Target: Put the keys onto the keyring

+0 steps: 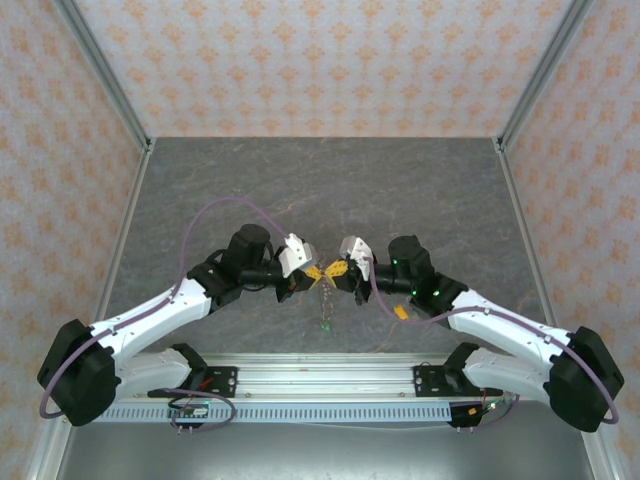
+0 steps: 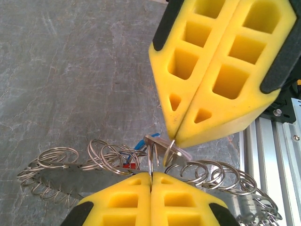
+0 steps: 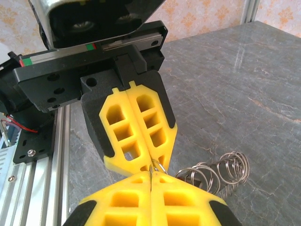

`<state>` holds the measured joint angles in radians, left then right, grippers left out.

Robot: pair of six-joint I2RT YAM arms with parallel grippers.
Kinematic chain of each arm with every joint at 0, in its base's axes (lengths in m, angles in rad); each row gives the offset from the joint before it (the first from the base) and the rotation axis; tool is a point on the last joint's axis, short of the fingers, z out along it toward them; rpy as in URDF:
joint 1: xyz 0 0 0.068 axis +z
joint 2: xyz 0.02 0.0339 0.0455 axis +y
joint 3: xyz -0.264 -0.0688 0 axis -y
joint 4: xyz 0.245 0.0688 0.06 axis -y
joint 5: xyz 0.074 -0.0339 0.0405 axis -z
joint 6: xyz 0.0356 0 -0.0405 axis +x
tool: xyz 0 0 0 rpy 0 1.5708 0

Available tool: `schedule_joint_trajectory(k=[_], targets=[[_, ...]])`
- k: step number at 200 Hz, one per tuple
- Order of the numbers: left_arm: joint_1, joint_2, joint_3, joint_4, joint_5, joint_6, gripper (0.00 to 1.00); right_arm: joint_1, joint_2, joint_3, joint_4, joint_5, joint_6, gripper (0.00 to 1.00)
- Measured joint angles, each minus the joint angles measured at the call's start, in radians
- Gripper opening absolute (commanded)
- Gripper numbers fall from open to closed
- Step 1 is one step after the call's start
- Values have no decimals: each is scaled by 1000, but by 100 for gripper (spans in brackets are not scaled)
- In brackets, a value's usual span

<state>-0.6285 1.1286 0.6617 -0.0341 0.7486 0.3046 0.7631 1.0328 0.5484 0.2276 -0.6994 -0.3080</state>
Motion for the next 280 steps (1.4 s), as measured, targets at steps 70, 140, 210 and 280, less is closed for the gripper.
schedule_joint_trajectory(k=[70,140,210,280], targets=[[0,0,0,0,3,0,0,24,18,2,5,68,-8,0],[0,0,8,-11,-2,8,0,30,19,4,-12,140,-7,0],[0,0,10,-27,-5,12,0,33,6,5,-72,204,0,0],[-2,0,11,-29,7,27,0,33,-50,6,-131,203,-20,15]])
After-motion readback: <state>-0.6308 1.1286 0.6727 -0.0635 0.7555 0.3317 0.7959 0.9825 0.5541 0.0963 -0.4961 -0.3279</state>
